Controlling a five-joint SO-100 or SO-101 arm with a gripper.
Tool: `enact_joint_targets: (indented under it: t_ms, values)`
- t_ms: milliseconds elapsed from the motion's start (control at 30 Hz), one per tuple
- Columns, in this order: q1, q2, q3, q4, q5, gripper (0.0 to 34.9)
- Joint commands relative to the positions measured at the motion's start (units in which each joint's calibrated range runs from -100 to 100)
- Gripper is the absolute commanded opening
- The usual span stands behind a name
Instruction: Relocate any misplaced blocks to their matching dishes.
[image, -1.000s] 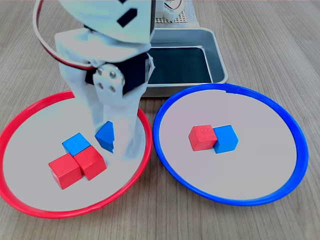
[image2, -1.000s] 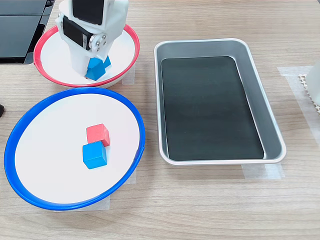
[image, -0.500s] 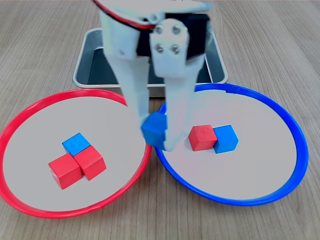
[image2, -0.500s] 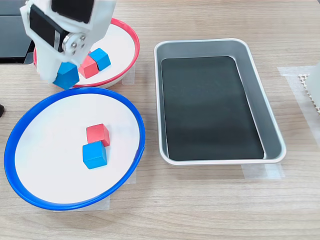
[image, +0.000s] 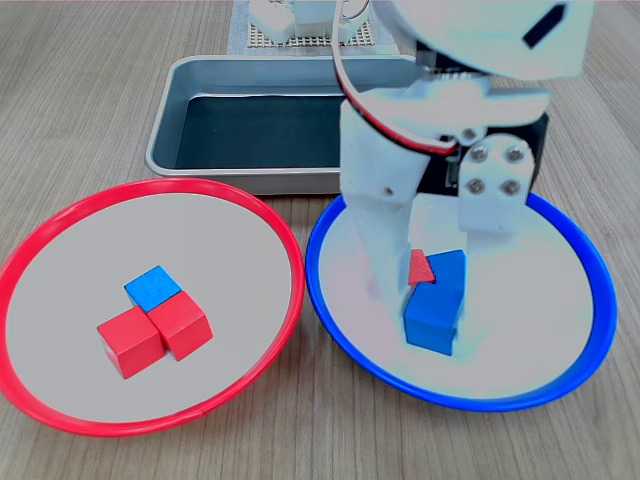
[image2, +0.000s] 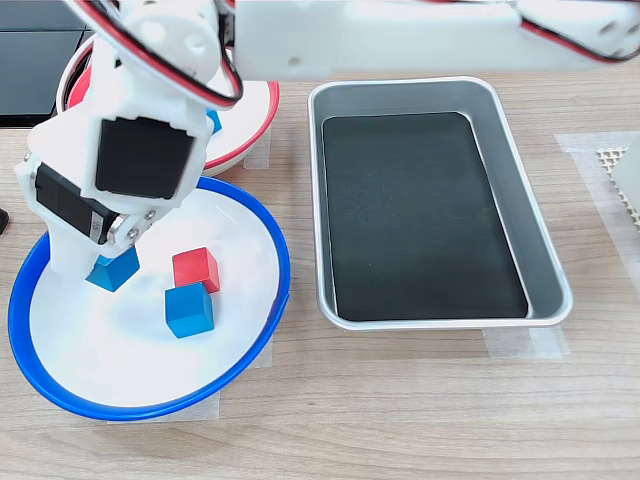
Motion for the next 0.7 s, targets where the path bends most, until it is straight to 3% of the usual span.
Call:
enact_joint_targets:
  t_ms: [0,67,100,133,267,433,667]
  values:
    - [-0.3,0.4,-2.5,-1.8,-0.2,0.5]
    - [-0.3,1.2,-2.6,-2.4,-0.2,2.5]
    - [-0.3,1.7,-2.6,-2.8,-0.6,6.0]
    - [-0.3,2.0,-2.5,-3.0,-0.6,12.1]
    - [-1.1,2.0,-2.1,-3.1,-0.8,20.1]
    - [-0.6,0.2,-2.5,0.8,-1.9,21.2]
    - [1.7,-6.2,-0.9,7.9,-2.3,19.7]
